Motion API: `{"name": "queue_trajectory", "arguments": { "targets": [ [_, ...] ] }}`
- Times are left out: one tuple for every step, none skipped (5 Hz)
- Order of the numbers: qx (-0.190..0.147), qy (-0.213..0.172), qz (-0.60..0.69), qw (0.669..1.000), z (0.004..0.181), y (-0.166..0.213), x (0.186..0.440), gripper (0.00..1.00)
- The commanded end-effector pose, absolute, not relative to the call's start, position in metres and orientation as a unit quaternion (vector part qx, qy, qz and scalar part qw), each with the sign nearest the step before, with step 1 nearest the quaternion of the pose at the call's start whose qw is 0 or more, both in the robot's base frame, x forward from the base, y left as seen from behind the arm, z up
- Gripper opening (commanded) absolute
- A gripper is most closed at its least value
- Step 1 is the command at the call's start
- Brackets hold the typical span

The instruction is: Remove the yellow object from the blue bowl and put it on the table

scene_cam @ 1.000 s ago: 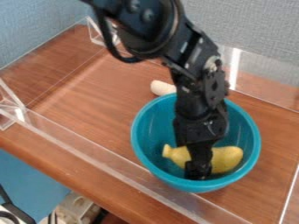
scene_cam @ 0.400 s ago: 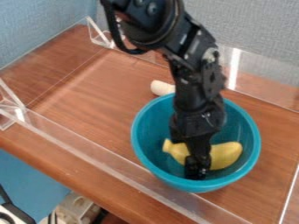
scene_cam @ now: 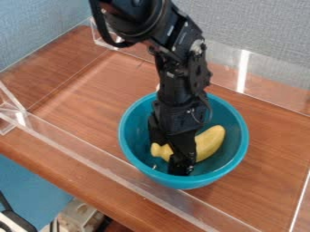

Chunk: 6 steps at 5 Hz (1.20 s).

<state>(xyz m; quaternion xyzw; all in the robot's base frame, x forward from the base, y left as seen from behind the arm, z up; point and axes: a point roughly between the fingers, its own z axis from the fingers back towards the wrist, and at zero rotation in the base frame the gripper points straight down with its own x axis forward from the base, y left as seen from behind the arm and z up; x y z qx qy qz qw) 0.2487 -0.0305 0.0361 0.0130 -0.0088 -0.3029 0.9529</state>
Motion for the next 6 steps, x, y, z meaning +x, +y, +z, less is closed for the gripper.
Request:
{"name": "queue_trajectory", "arguments": {
  "targets": [
    [0.015, -0.036, -0.301, 0.953, 0.055, -0.039, 0.249, 1.0],
    [0.012, -0.038, -0.307, 0.951, 0.054, -0.052, 0.25, 0.0],
    [0.009, -0.04, -0.316, 0.948, 0.051, -0.065, 0.25, 0.0],
    [0.004, -0.042, -0.317, 0.948, 0.052, -0.081, 0.242, 0.0],
    [0.003, -0.041, -0.312, 0.949, 0.05, -0.085, 0.234, 0.0],
    [0.002, -0.036, -0.336, 0.941, 0.032, -0.076, 0.231, 0.0]
  ]
}}
